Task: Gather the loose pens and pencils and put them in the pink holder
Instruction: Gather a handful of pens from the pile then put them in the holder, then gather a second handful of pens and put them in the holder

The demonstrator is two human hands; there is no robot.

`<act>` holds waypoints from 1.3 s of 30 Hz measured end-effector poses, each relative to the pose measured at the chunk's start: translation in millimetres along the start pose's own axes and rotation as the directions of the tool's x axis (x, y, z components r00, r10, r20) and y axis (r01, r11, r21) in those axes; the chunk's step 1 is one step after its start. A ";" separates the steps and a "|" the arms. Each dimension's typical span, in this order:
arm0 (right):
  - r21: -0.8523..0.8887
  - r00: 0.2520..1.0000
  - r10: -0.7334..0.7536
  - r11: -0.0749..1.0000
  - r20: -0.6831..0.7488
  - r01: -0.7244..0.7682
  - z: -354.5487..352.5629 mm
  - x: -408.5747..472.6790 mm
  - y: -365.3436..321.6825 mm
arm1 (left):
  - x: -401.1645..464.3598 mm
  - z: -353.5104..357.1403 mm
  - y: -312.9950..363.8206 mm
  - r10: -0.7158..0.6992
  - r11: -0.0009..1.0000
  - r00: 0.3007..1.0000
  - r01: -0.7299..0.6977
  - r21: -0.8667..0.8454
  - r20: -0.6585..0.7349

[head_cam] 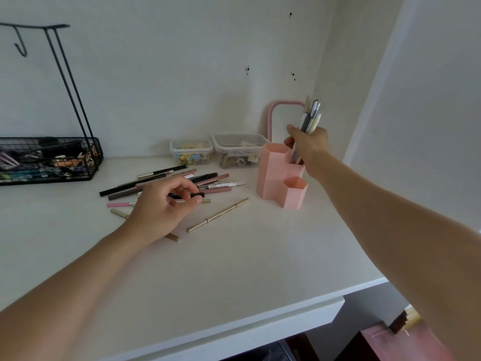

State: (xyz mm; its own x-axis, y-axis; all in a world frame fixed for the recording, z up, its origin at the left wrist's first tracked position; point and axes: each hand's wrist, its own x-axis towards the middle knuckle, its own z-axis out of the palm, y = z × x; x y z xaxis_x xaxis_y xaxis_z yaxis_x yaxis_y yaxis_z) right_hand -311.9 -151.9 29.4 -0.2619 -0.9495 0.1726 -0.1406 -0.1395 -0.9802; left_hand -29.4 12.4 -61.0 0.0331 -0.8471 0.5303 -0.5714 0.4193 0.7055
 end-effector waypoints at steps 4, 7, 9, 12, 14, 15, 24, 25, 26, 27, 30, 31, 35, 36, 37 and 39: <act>-0.060 0.999 0.044 0.997 -0.001 -0.044 1.1 -2.0 14.0 | -0.1 0.0 1.5 -0.004 1.000 1.000 0.004 0.002 -0.005; 0.004 0.988 0.153 0.988 0.029 -0.153 -0.6 -3.4 24.7 | -0.1 0.1 1.8 -0.009 1.000 1.000 0.009 0.003 -0.005; 0.034 0.978 0.198 0.979 0.059 -0.200 -1.3 -4.7 29.2 | 0.9 0.5 1.0 -0.014 1.000 1.000 0.014 0.006 -0.001; 0.016 0.971 0.222 0.974 0.089 -0.225 -0.3 -6.5 29.5 | 1.7 1.2 -0.1 -0.021 1.000 1.000 0.021 0.005 -0.002; 0.007 0.969 0.230 0.973 0.094 -0.231 -0.2 -7.4 27.8 | 2.0 1.1 -0.2 -0.022 1.000 1.000 0.022 0.011 -0.002; 0.008 0.967 0.235 0.971 0.096 -0.237 -0.8 -8.0 27.1 | 2.1 1.3 0.1 -0.020 1.000 1.000 0.020 0.013 -0.001; 0.191 0.990 0.134 0.972 0.040 -0.139 -9.7 -15.9 10.2 | 1.7 0.1 -1.1 -0.031 1.000 0.999 0.031 0.005 -0.008; 0.174 0.996 0.082 0.982 -0.025 -0.077 -11.0 -16.0 5.8 | 1.5 0.0 -1.2 -0.031 1.000 0.999 0.031 0.005 -0.011; 0.158 0.994 0.012 0.987 -0.109 0.005 -12.1 -16.7 0.4 | 1.4 -0.2 -1.5 -0.029 1.000 0.999 0.029 0.008 -0.015; 0.131 0.976 -0.082 0.985 -0.204 0.110 -13.1 -19.5 -5.8 | 1.7 -0.2 -1.9 -0.027 1.000 0.999 0.028 0.012 -0.017; -0.013 0.810 -0.427 0.887 -0.402 0.461 -6.6 -44.5 -25.0 | 4.3 0.1 -3.6 -0.027 0.999 0.999 0.028 0.020 -0.035; -0.030 0.773 -0.510 0.841 -0.378 0.540 2.6 -57.9 -29.7 | 4.5 -0.8 -4.2 -0.031 0.999 0.999 0.032 0.023 -0.044; 0.048 0.771 -0.596 0.797 0.224 0.602 58.7 -110.5 -29.8 | 5.8 -9.0 -9.8 -0.041 0.996 0.995 0.049 0.077 -0.095; -0.017 0.725 -0.539 0.798 0.429 0.603 72.9 -118.7 -24.8 | 6.7 -12.3 -12.5 -0.037 0.993 0.992 0.050 0.103 -0.124; -0.096 0.667 -0.463 0.776 0.584 0.623 86.8 -123.1 -17.3 | 7.7 -16.7 -15.8 -0.031 0.989 0.986 0.053 0.135 -0.161; -0.208 0.603 -0.344 0.721 0.720 0.661 112.3 -122.6 -1.2 | 9.0 -28.3 -23.5 -0.037 0.973 0.971 0.090 0.215 -0.235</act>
State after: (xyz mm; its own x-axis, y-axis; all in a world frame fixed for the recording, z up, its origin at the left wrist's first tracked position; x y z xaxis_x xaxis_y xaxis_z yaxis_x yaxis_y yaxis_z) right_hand -172.5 -66.9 -1.5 0.5778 -0.7265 0.3719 -0.4729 -0.6694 -0.5730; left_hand 7.5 4.2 -59.5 0.2465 -0.7616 0.5993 -0.7290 0.2618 0.6325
